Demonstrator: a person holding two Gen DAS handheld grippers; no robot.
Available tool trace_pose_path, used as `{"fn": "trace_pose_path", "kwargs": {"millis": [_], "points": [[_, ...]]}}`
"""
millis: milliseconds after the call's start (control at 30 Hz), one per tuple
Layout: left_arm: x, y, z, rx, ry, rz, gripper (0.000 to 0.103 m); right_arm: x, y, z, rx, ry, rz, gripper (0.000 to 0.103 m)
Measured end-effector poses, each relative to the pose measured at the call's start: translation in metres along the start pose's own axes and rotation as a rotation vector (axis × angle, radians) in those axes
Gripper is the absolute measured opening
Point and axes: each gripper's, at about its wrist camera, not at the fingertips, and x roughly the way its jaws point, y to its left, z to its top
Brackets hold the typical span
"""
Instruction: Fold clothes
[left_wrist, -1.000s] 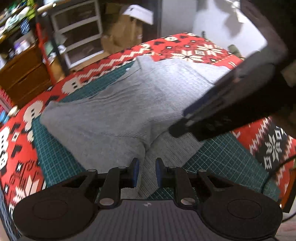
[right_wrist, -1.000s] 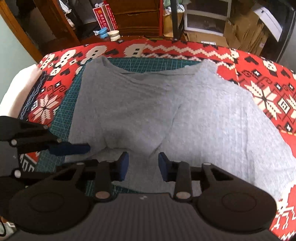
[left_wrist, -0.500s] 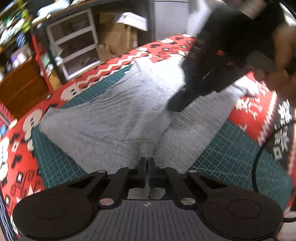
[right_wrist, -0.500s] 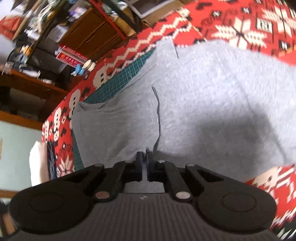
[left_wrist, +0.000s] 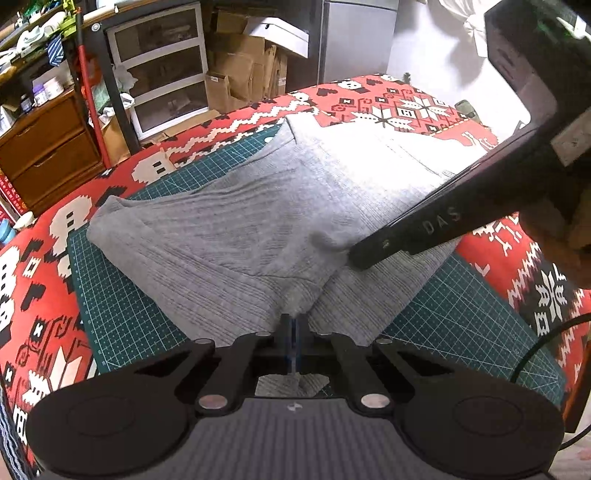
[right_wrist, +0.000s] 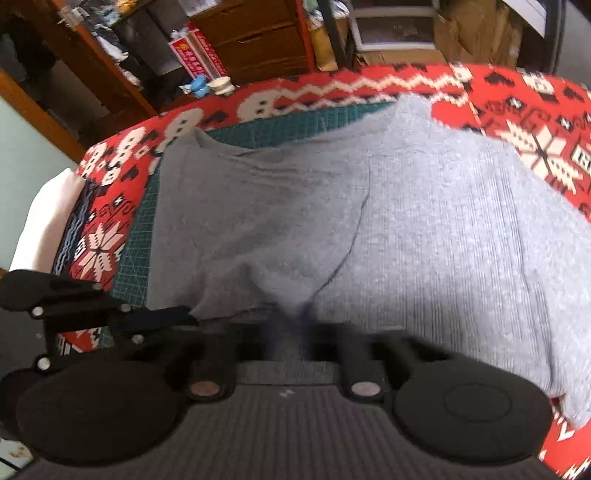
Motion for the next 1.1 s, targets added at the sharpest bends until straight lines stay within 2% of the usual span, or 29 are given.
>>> {"fn": "trace_pose_path", "kwargs": {"millis": [100, 267, 433, 667, 767, 833, 900, 967, 1100], "points": [[-0.004, 0.000, 0.001, 0.004, -0.001, -0.006, 0.002, -0.012, -0.004, -0.002, 0.034, -0.022, 0.036, 0.002], [-0.011, -0.004, 0.000, 0.051, -0.003, -0.029, 0.002, -0.030, -0.009, -0.011, 0.043, 0.020, 0.069, 0.002], [-0.013, -0.012, -0.007, 0.155, 0.010, -0.062, 0.002, -0.032, -0.014, -0.025, 0.069, 0.061, 0.048, 0.002], [-0.003, -0.010, -0.012, 0.160, 0.064, -0.065, 0.002, -0.022, -0.018, -0.034, 0.076, 0.098, 0.034, 0.002], [-0.005, -0.008, -0.011, 0.135, 0.067, -0.076, 0.007, -0.026, -0.020, -0.033, 0.088, 0.101, 0.033, 0.007], [-0.010, -0.006, -0.009, 0.112, 0.059, -0.087, 0.008, -0.031, -0.021, -0.030, 0.096, 0.094, 0.026, 0.018], [-0.017, -0.005, -0.007, 0.091, 0.045, -0.092, 0.008, -0.038, -0.024, -0.021, 0.093, 0.068, 0.004, 0.023], [-0.024, -0.002, -0.005, 0.072, 0.039, -0.096, 0.008, -0.040, -0.026, -0.007, 0.059, 0.035, -0.031, 0.024], [-0.035, 0.012, 0.003, 0.005, 0.025, -0.076, 0.008, -0.034, -0.027, 0.025, -0.033, -0.025, -0.086, 0.033]]}}
